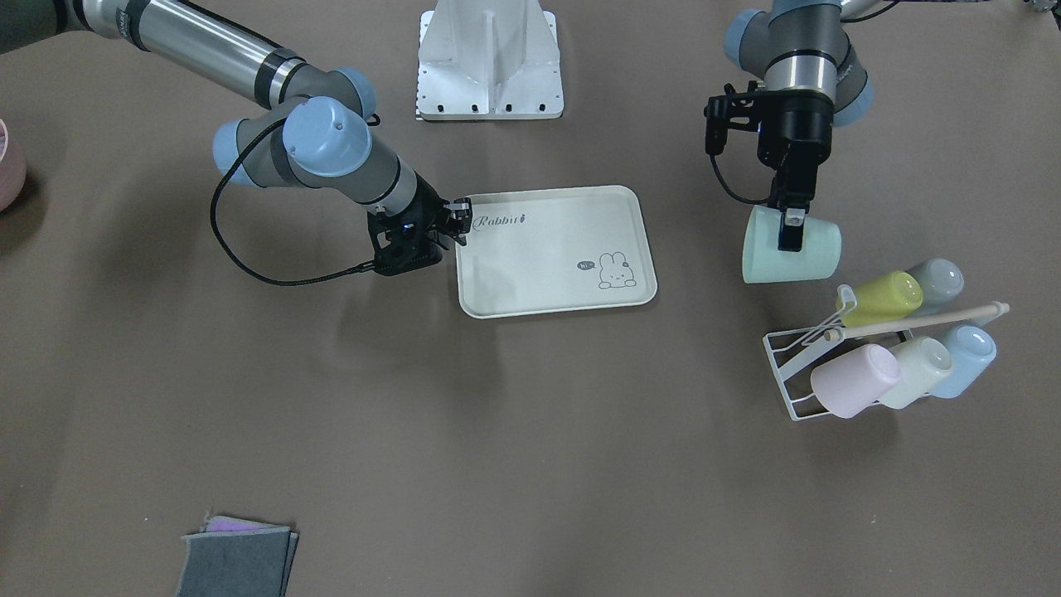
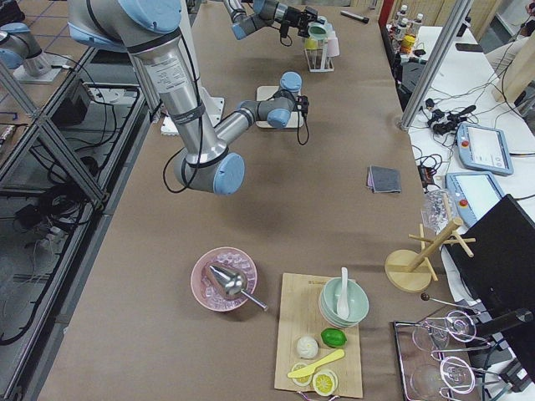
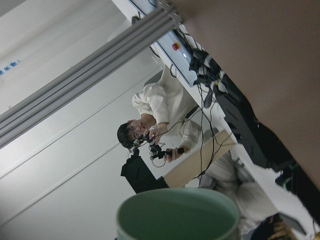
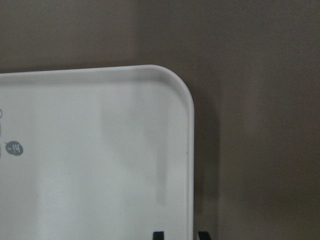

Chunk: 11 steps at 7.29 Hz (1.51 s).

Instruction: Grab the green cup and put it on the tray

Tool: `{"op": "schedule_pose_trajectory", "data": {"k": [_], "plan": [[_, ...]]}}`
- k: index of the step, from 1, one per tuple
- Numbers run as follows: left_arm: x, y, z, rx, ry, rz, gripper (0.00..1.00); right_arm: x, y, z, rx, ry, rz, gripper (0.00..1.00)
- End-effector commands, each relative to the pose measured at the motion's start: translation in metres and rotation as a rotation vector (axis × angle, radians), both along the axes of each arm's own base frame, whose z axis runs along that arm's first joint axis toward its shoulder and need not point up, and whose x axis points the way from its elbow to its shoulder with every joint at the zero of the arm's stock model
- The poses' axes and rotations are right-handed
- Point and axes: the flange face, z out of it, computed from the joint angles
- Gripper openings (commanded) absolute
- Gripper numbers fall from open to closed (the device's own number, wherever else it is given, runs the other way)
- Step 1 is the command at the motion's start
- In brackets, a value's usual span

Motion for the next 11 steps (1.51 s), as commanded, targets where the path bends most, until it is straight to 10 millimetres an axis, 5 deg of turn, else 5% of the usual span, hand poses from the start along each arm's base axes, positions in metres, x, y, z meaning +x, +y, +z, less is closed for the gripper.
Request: {"op": "schedule_pose_trajectory", "data": {"k": [1, 3, 6, 8, 10, 11], "plan": [[0.040, 0.007, -0.005, -0.273, 0.501, 0.297, 0.01, 0.020, -0.022, 0.001, 0.006, -0.001, 0.034, 0.99], [0.066, 0.019, -0.034, -0.447, 0.790, 0.530, 0.00, 0.069, -0.057, 0.024, 0.054, -0.006, 0.020, 1.00], [0.143, 0.031, 0.013, -0.505, 1.104, 0.786, 0.00, 0.156, -0.102, 0.094, 0.231, 0.024, -0.085, 1.00], [0.163, 0.038, -0.003, -0.590, 1.210, 0.832, 0.00, 0.238, -0.137, 0.148, 0.343, 0.056, -0.160, 1.00], [0.179, 0.040, 0.008, -0.631, 1.192, 0.825, 0.00, 0.309, -0.139, 0.210, 0.401, 0.127, -0.241, 1.00], [0.194, 0.034, 0.010, -0.658, 1.196, 0.814, 0.00, 0.335, -0.133, 0.223, 0.381, 0.159, -0.239, 1.00]]}}
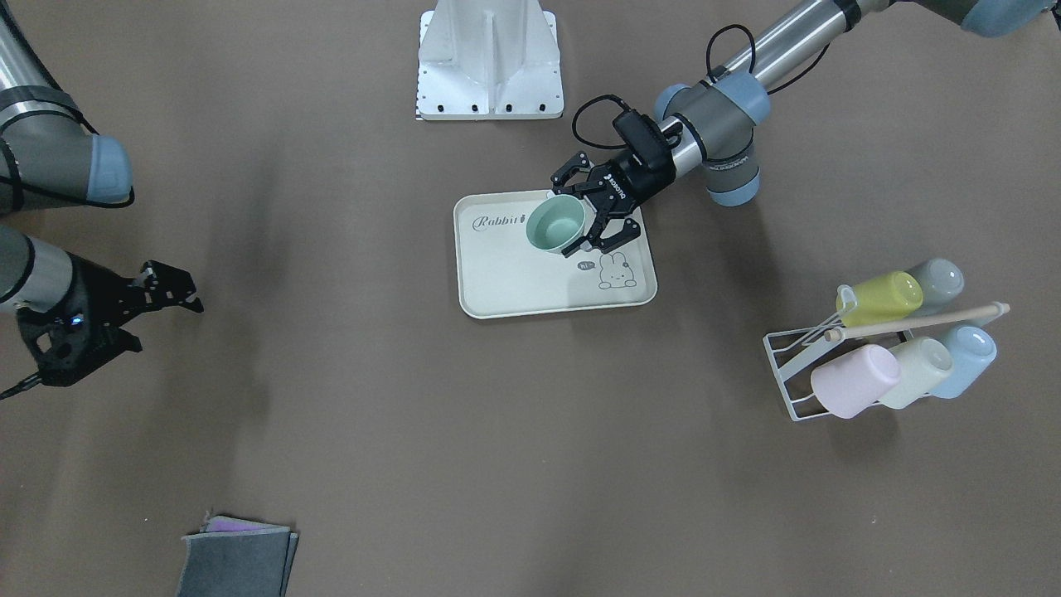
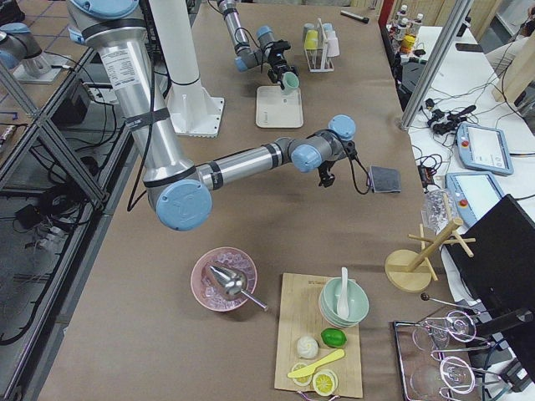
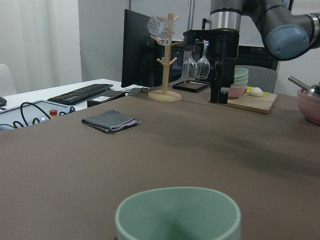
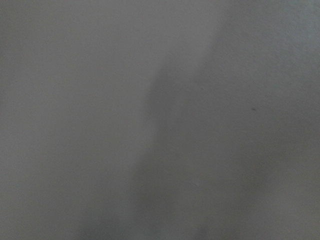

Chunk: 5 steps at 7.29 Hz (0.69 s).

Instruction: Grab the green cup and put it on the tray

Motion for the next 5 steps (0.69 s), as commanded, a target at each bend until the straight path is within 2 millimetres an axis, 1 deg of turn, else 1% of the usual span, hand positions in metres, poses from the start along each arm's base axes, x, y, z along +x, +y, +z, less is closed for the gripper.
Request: {"op": "schedule_pose_trajectory", "data": {"k": [1, 2, 3, 4, 5], "plan": [[0.019, -0.006, 0.002, -0.027, -0.011, 0.011, 0.00, 0.054, 0.012, 0.039, -0.035, 0.065, 0.009, 1.00], [0.023, -0.008, 0.007, -0.033, -0.024, 0.011, 0.00, 0.080, 0.026, 0.065, -0.075, 0.090, 0.041, 1.00], [0.030, -0.009, 0.009, -0.036, -0.033, 0.019, 0.00, 0.093, 0.042, 0.073, -0.074, 0.108, 0.055, 0.99], [0.034, -0.006, 0.005, -0.055, -0.016, 0.037, 0.00, 0.104, 0.063, 0.080, -0.058, 0.155, 0.069, 0.99], [0.037, -0.002, 0.003, -0.056, -0.013, 0.045, 0.00, 0.108, 0.073, 0.084, -0.054, 0.172, 0.074, 0.99]]}}
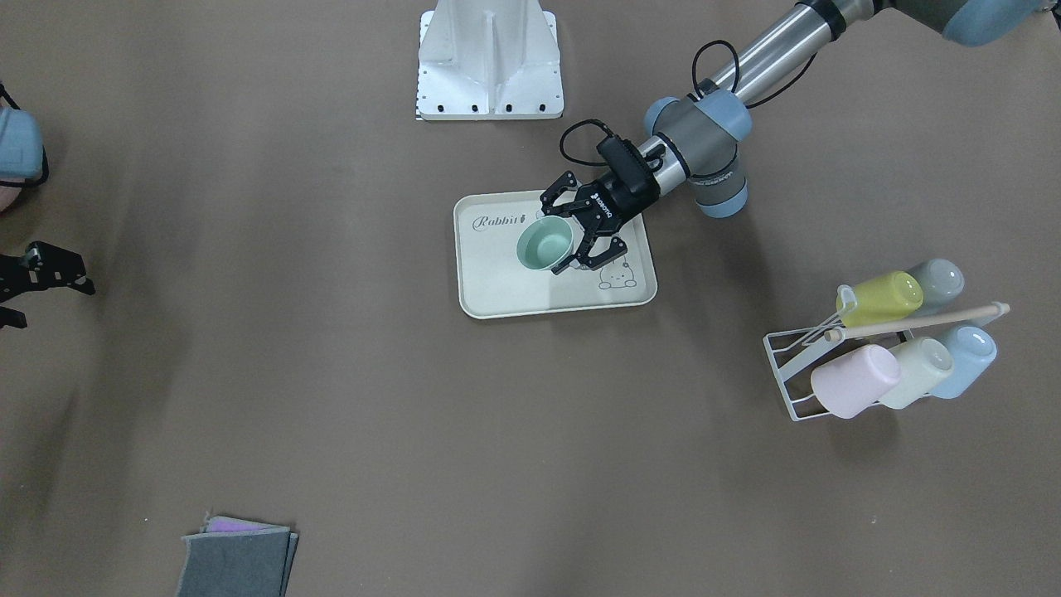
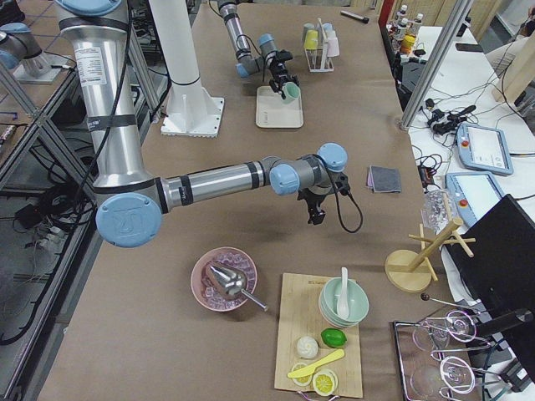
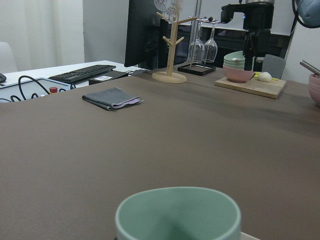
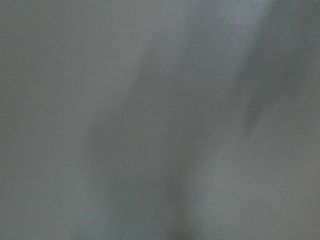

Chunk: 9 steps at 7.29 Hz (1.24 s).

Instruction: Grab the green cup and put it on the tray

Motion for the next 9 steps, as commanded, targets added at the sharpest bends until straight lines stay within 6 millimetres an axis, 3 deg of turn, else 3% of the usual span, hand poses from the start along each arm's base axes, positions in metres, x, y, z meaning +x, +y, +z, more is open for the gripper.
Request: {"op": "schedule_pose_trajectory", "data": {"k": [1, 3, 4, 7, 9], "plan": [[0.010, 0.011, -0.001, -0.010, 0.005, 0.026, 0.00, 0.013, 0.018, 0.007, 0.004, 0.033, 0.014, 0.99], [0.018, 0.019, 0.004, -0.014, -0.005, 0.041, 0.00, 0.040, 0.032, 0.014, -0.064, 0.067, 0.055, 0.99], [0.021, 0.021, 0.003, -0.013, -0.004, 0.044, 0.06, 0.054, 0.029, 0.018, -0.055, 0.112, 0.088, 0.99], [0.024, 0.021, 0.002, -0.016, -0.005, 0.045, 0.14, 0.153, 0.035, 0.043, -0.276, 0.164, 0.267, 1.00], [0.028, 0.024, 0.001, -0.019, -0.005, 0.048, 0.32, 0.182, 0.050, 0.053, -0.387, 0.093, 0.314, 1.00]]}}
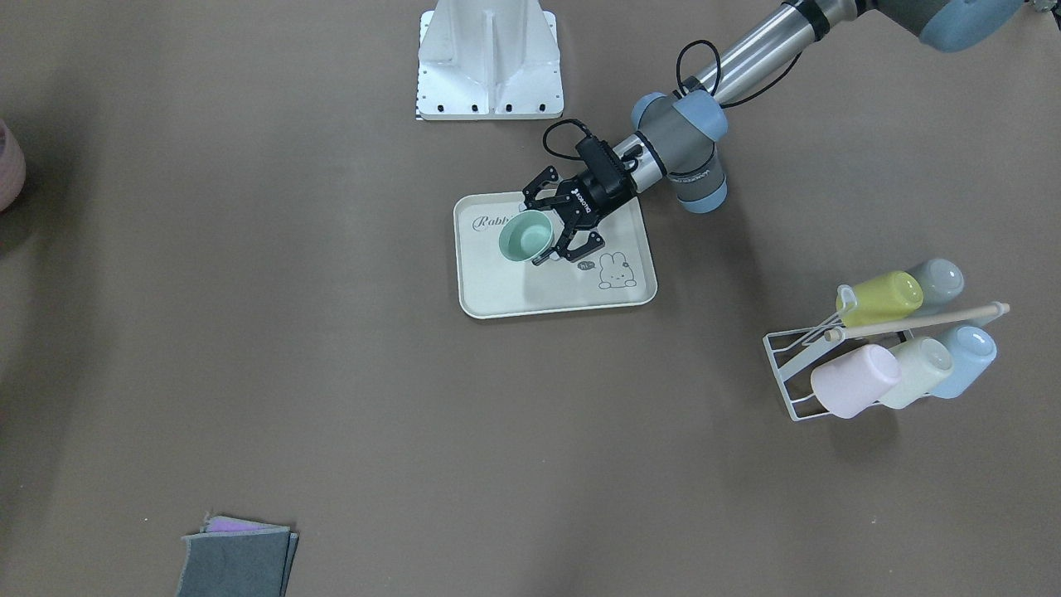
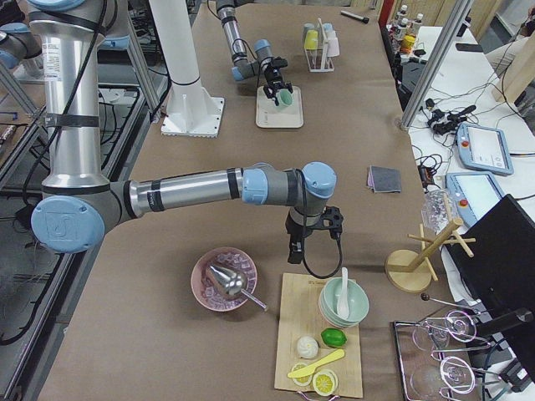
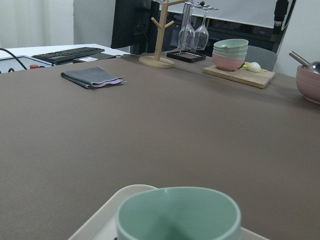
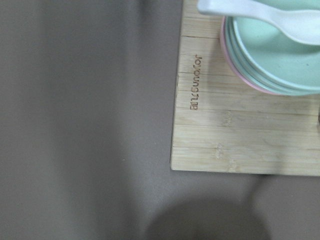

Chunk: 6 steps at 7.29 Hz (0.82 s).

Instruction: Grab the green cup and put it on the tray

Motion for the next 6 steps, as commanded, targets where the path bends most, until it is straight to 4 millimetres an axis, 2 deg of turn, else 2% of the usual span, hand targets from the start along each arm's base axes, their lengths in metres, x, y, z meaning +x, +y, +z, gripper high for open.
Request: {"op": "schedule_pose_trajectory", "data": {"k": [1, 2, 3, 5, 6], "plan": [[0.003, 0.003, 0.000, -0.002, 0.000, 0.003, 0.43, 0.034, 0.015, 0.008, -0.071, -0.066, 0.084, 1.00], [0.003, 0.004, 0.000, -0.002, 0.000, 0.005, 0.49, 0.053, 0.018, 0.002, -0.055, -0.071, 0.122, 1.00], [0.003, 0.004, 0.001, -0.002, -0.002, 0.005, 0.50, 0.055, 0.019, 0.003, -0.055, -0.069, 0.127, 1.00], [0.002, 0.004, 0.002, -0.002, -0.004, 0.003, 0.59, 0.056, 0.020, 0.015, -0.073, -0.058, 0.126, 1.00], [0.003, 0.005, 0.002, -0.001, -0.002, 0.004, 0.73, 0.056, 0.018, 0.014, -0.071, -0.051, 0.129, 1.00]]}}
